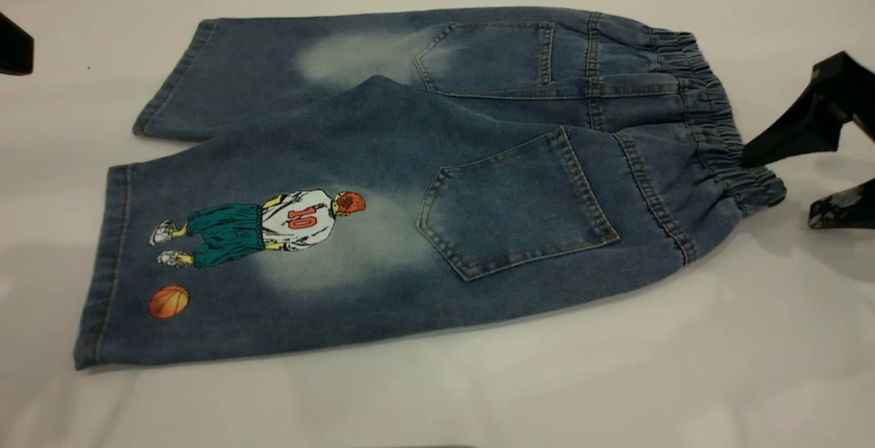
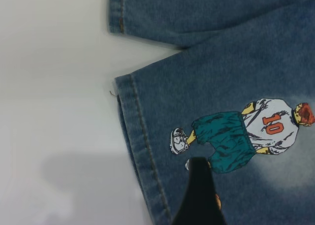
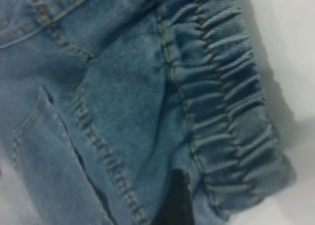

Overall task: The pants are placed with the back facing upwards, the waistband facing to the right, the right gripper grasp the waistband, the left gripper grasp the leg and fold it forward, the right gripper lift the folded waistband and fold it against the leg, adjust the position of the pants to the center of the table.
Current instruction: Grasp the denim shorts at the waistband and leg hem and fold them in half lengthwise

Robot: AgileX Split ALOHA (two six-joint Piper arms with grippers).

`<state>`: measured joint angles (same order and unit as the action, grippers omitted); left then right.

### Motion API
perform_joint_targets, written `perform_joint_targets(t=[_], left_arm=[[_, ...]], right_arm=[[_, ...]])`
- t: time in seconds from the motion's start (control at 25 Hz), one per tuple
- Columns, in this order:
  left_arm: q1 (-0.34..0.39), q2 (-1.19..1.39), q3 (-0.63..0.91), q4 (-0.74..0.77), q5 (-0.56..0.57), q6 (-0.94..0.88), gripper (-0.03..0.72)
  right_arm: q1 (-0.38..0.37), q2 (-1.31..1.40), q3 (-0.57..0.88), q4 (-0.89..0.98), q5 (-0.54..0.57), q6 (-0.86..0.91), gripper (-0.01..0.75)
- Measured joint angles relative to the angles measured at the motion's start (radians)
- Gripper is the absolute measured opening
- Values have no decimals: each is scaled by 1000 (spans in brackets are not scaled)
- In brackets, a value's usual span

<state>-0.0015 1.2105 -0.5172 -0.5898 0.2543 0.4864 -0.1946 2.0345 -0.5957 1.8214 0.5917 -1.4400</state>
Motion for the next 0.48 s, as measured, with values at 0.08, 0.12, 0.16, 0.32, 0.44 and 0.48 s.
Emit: perform_joint_targets(t=[0.08,0.12,0.16,0.32,0.44,0.48], left_arm=[[0,0,0,-2,0,0,517],[0,0,0,-2,0,0,517],[0,0,0,-3,0,0,517],[0,0,0,-4,0,0,517],[0,0,0,-4,-1,0,517],[0,0,0,-4,-2,0,517]], right_arm=[[0,27,-13,0,15,-3,586],[0,33,-19,0,18,-5,586],[0,39,-26,0,19,-7,586],[0,46,-50,0,23,-13,586],[0,59,-58,0,36,-16,586],[0,67,-59,2,49,-15,586]])
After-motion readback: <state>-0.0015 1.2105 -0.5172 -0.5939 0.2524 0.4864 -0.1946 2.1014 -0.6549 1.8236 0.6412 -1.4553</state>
